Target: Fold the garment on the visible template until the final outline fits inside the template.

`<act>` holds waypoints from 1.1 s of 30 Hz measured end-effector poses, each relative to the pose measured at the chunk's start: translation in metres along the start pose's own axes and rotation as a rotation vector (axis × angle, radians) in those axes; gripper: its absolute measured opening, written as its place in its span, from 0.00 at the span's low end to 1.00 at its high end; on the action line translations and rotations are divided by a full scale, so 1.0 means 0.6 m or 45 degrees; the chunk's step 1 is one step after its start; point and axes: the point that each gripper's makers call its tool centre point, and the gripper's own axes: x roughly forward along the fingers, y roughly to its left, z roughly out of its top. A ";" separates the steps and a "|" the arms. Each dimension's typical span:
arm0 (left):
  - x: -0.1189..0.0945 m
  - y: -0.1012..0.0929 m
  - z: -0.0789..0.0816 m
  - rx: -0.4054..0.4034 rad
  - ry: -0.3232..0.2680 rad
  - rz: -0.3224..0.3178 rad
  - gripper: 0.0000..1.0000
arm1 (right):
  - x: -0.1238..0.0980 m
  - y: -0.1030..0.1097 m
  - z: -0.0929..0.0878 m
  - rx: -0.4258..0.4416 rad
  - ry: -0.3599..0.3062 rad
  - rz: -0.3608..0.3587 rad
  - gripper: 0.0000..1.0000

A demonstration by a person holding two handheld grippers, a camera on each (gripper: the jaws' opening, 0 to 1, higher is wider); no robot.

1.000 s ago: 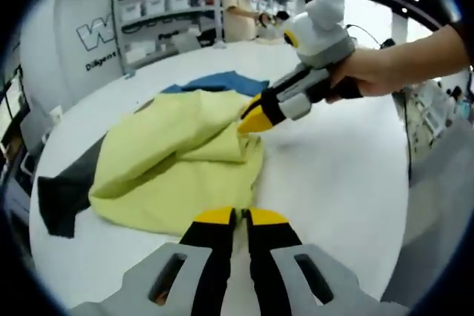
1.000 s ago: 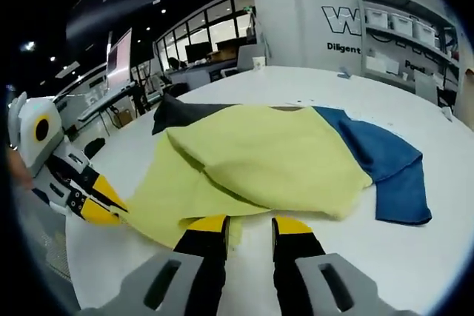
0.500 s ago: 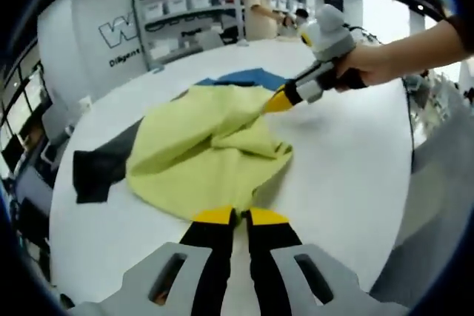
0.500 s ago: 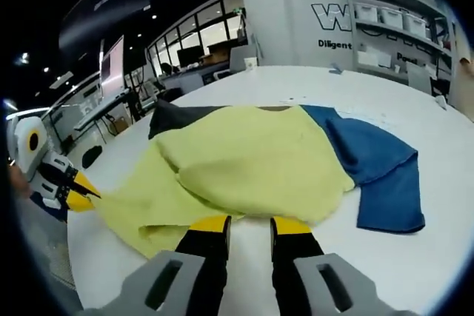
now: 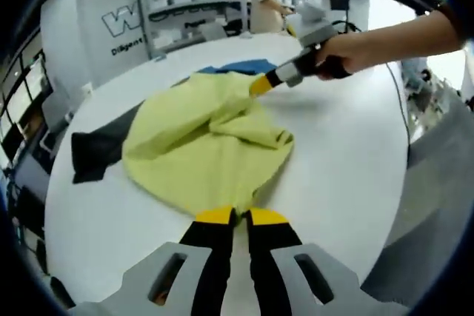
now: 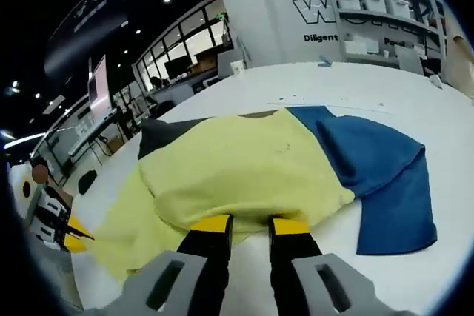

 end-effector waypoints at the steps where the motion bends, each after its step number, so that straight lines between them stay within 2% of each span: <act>1: 0.000 0.000 0.000 0.002 0.003 0.001 0.03 | 0.006 -0.002 0.007 -0.015 -0.007 0.000 0.14; 8: 0.008 0.004 -0.015 -0.028 0.022 0.000 0.03 | 0.028 0.001 0.025 -0.057 0.009 0.023 0.14; 12: 0.008 0.003 -0.021 -0.043 0.037 0.004 0.03 | 0.033 -0.009 0.049 -0.068 -0.017 0.023 0.14; 14: 0.009 0.003 -0.024 -0.048 0.039 0.005 0.03 | 0.036 -0.001 0.060 -0.101 -0.021 0.037 0.15; 15: 0.009 0.003 -0.026 -0.051 0.039 0.006 0.03 | 0.051 -0.003 0.048 -0.135 0.003 0.078 0.15; 17: 0.012 0.001 -0.032 -0.061 0.050 0.001 0.03 | 0.052 -0.002 0.032 -0.143 0.082 0.083 0.17; 18: 0.014 -0.001 -0.036 -0.062 0.059 -0.004 0.03 | 0.050 0.000 0.039 -0.166 0.055 0.084 0.17; 23: 0.014 -0.002 -0.035 -0.071 0.061 -0.003 0.03 | 0.026 0.009 0.040 -0.221 0.050 0.093 0.22; 27: 0.016 -0.002 -0.037 -0.078 0.058 -0.003 0.03 | 0.017 0.007 0.029 -0.277 0.056 0.099 0.25; 30: 0.016 -0.001 -0.037 -0.090 0.052 -0.004 0.03 | -0.005 0.013 0.023 -0.287 0.052 0.081 0.25; 33: 0.015 -0.001 -0.037 -0.085 0.048 -0.004 0.03 | -0.010 0.020 -0.001 -0.288 0.073 0.080 0.25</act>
